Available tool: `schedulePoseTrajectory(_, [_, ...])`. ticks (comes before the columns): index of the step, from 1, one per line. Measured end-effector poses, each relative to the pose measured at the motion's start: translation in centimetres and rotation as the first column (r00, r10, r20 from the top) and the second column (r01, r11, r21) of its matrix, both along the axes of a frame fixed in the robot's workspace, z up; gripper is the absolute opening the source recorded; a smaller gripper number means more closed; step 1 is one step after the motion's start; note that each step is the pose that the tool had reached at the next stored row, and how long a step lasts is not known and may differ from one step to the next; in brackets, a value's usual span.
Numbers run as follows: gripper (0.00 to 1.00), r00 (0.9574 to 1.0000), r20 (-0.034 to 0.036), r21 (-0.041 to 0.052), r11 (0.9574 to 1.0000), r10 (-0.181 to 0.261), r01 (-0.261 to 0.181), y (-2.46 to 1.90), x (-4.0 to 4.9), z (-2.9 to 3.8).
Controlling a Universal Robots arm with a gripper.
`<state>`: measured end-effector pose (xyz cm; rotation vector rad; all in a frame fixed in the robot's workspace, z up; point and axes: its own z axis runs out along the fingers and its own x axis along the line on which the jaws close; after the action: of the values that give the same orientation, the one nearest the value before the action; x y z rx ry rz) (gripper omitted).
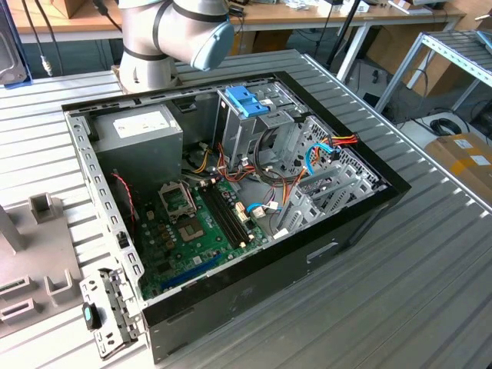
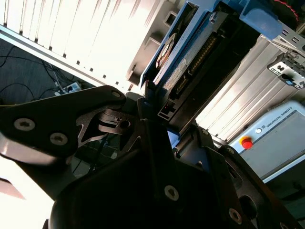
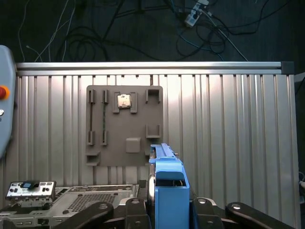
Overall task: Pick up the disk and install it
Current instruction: 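Pick up the disk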
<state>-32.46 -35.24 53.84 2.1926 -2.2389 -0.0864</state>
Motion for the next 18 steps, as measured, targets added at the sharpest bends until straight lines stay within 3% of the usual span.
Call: schedulePoseTrajectory(18, [0.37, 1.0, 0.0, 0.0, 1.0, 0.0, 0.0, 0.0, 1.48, -0.01])
